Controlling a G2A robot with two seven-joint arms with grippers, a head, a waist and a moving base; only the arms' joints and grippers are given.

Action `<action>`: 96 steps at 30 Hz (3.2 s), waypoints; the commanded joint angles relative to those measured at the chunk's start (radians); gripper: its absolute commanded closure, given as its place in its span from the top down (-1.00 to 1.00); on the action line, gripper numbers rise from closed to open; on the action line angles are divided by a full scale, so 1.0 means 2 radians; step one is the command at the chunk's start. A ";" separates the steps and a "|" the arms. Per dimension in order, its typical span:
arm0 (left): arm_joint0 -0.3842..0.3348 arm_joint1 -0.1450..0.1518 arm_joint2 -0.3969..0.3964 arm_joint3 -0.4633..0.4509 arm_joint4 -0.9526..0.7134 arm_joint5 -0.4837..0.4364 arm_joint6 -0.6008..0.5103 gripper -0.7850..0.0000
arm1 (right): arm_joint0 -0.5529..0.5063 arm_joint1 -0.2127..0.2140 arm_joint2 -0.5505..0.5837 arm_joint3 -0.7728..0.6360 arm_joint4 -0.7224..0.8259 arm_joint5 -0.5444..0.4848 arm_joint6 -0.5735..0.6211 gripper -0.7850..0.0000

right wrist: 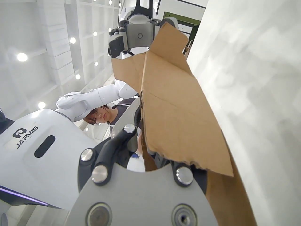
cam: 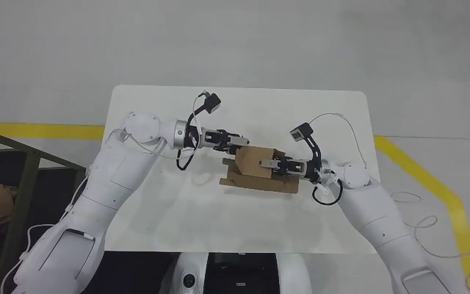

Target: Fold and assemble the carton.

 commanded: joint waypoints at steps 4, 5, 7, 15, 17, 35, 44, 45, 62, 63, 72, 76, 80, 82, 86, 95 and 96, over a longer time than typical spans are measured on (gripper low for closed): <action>-0.001 -0.001 0.001 0.002 -0.002 -0.002 0.007 0.33 | 0.000 0.000 -0.006 -0.008 0.002 0.003 0.003 -1.00; -0.002 -0.001 0.002 0.003 -0.003 -0.002 0.008 0.33 | 0.000 -0.001 -0.007 -0.009 0.002 0.003 0.003 -1.00; -0.003 -0.002 0.003 0.004 -0.003 -0.003 0.010 0.35 | 0.001 -0.001 -0.010 -0.010 0.003 0.004 0.004 -1.00; -0.007 -0.002 0.002 0.006 -0.001 -0.006 0.012 0.38 | 0.006 -0.002 -0.019 -0.011 0.005 0.007 0.007 -1.00; -0.007 -0.003 0.003 0.005 -0.002 -0.006 0.012 0.38 | 0.007 -0.003 -0.022 -0.011 0.006 0.008 0.008 -1.00; -0.024 -0.010 0.023 0.013 -0.012 -0.015 0.005 0.36 | 0.018 -0.005 -0.038 -0.002 0.012 0.008 0.008 -1.00; -0.029 -0.013 0.031 0.023 -0.009 -0.020 -0.001 0.47 | 0.021 -0.006 -0.043 0.004 0.016 0.007 0.008 -1.00; -0.029 -0.013 0.031 0.024 -0.010 -0.021 -0.002 0.47 | 0.021 -0.007 -0.044 0.006 0.017 0.007 0.007 -1.00; -0.010 -0.002 -0.001 -0.001 0.037 -0.012 0.039 1.00 | 0.014 0.002 -0.010 0.023 0.009 -0.017 -0.017 -1.00; -0.007 -0.002 -0.003 -0.005 0.037 -0.011 0.042 1.00 | 0.013 0.002 -0.009 0.024 0.008 -0.018 -0.018 -1.00; 0.006 0.001 -0.012 -0.034 0.027 -0.016 0.043 1.00 | 0.011 0.000 0.000 0.028 0.000 -0.021 -0.049 -1.00; 0.008 -0.001 -0.006 -0.038 0.023 -0.019 0.040 1.00 | 0.009 -0.001 0.004 0.028 0.000 -0.019 -0.060 -1.00; 0.006 -0.004 0.005 -0.038 0.017 -0.024 0.039 1.00 | 0.008 -0.003 0.006 0.028 0.002 -0.016 -0.071 -1.00; 0.003 -0.005 0.010 -0.036 0.014 -0.026 0.038 1.00 | 0.007 -0.003 0.008 0.028 0.003 -0.014 -0.074 -1.00; -0.002 -0.008 0.017 -0.030 0.007 -0.029 0.035 1.00 | 0.007 -0.005 0.011 0.030 0.006 -0.013 -0.082 -1.00; -0.005 -0.009 0.016 -0.025 -0.006 -0.034 0.025 1.00 | 0.005 -0.008 0.020 0.037 0.007 -0.007 -0.107 -1.00; -0.004 -0.009 0.015 -0.026 -0.007 -0.034 0.024 1.00 | 0.005 -0.008 0.020 0.038 0.008 -0.006 -0.110 -1.00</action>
